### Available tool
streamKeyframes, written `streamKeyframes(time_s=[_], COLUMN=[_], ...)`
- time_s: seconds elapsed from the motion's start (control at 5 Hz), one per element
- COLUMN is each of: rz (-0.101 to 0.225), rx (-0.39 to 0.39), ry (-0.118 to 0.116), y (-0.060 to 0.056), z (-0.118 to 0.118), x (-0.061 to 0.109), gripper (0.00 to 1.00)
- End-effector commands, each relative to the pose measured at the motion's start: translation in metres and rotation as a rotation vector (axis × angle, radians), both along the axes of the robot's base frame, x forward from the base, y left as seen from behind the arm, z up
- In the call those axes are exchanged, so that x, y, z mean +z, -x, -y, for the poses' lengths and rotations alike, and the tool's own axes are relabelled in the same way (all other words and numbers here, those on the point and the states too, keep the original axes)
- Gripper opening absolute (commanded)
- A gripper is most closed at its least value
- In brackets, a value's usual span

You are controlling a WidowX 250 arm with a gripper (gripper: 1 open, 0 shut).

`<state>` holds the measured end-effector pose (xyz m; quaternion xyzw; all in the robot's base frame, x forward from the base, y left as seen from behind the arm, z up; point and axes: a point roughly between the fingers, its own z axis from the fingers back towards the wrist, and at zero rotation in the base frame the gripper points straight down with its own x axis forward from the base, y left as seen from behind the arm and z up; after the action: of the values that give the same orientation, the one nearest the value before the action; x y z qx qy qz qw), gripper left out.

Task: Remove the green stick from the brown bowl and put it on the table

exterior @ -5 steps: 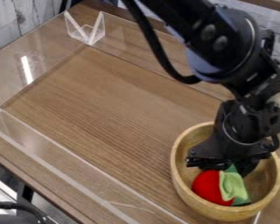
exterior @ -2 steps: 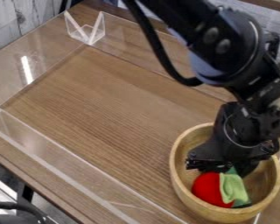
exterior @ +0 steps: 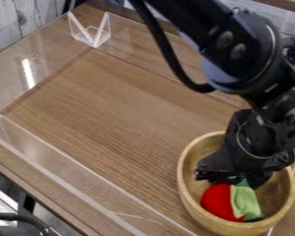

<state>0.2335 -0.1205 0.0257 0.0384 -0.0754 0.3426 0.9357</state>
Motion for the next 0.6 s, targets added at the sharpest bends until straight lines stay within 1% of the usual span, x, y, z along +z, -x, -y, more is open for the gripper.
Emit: streamKeyframes(time_s=[0.0, 0.4], rz=[0.033, 0.032], rx=[-0.017, -0.007], ry=[0.013, 0.001], y=[-0.0002, 0.001], z=[0.0065, 0.0053], x=[0.0114, 0.0138], gripper=[0.0, 0.0])
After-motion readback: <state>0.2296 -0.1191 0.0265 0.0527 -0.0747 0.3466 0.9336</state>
